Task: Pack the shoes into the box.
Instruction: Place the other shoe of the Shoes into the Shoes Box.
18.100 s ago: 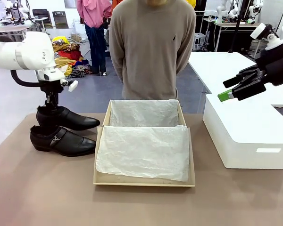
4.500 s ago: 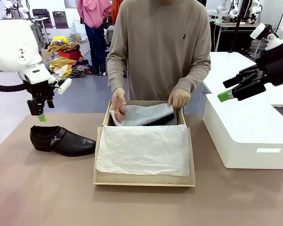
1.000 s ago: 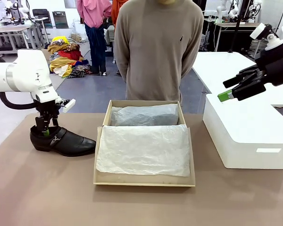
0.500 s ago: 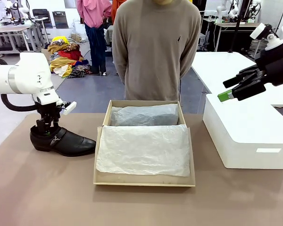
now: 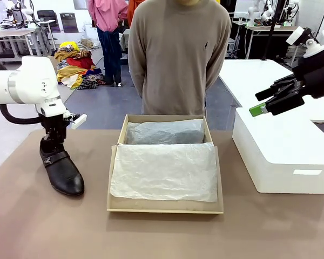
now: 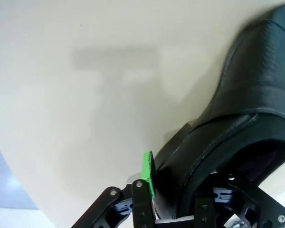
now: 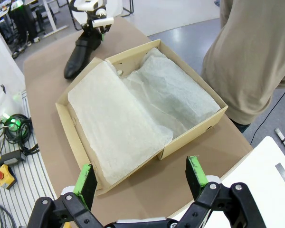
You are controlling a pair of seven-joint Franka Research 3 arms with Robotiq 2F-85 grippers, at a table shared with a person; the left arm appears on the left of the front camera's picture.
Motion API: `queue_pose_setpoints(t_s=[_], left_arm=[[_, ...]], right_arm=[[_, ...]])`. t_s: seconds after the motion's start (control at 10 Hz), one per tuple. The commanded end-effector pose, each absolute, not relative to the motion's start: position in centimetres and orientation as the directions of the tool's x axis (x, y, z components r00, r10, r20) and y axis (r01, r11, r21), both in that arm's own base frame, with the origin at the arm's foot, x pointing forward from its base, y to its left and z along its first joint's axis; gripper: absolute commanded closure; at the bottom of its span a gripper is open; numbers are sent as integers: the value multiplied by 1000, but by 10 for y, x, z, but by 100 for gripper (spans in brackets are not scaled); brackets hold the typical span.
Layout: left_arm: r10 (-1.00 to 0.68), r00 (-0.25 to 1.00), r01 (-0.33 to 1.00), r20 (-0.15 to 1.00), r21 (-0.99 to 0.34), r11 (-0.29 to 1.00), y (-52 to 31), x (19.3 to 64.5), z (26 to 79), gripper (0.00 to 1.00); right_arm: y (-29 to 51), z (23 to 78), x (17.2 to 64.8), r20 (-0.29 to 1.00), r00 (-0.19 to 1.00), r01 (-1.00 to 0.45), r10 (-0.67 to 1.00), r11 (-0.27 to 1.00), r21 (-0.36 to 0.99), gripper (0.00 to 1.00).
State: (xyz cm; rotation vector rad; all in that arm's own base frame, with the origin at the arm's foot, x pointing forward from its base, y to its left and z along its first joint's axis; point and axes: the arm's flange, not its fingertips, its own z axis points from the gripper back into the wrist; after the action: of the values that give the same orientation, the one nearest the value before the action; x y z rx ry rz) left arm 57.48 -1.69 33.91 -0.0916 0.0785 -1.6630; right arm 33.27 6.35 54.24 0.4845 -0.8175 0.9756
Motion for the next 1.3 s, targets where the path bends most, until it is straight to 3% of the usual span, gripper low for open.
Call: queue_pose_setpoints(t_s=[0.0, 0.6, 1.0, 1.2], left_arm=[[-993, -122, 990, 1, -73, -122, -13, 575, 336, 100], [-996, -83, 994, -36, -73, -80, -10, 571, 351, 100], [-986, 159, 980, -49, -117, 164, 4, 574, 412, 100], [-976, 205, 974, -72, -85, 211, 15, 574, 441, 100]], right_arm=[[62, 542, 337, 804, 281, -881, 525, 473, -1, 0], [62, 542, 337, 804, 281, -881, 525, 473, -1, 0], [62, 542, 337, 804, 281, -881, 525, 473, -1, 0], [62, 542, 337, 804, 281, -881, 525, 473, -1, 0]])
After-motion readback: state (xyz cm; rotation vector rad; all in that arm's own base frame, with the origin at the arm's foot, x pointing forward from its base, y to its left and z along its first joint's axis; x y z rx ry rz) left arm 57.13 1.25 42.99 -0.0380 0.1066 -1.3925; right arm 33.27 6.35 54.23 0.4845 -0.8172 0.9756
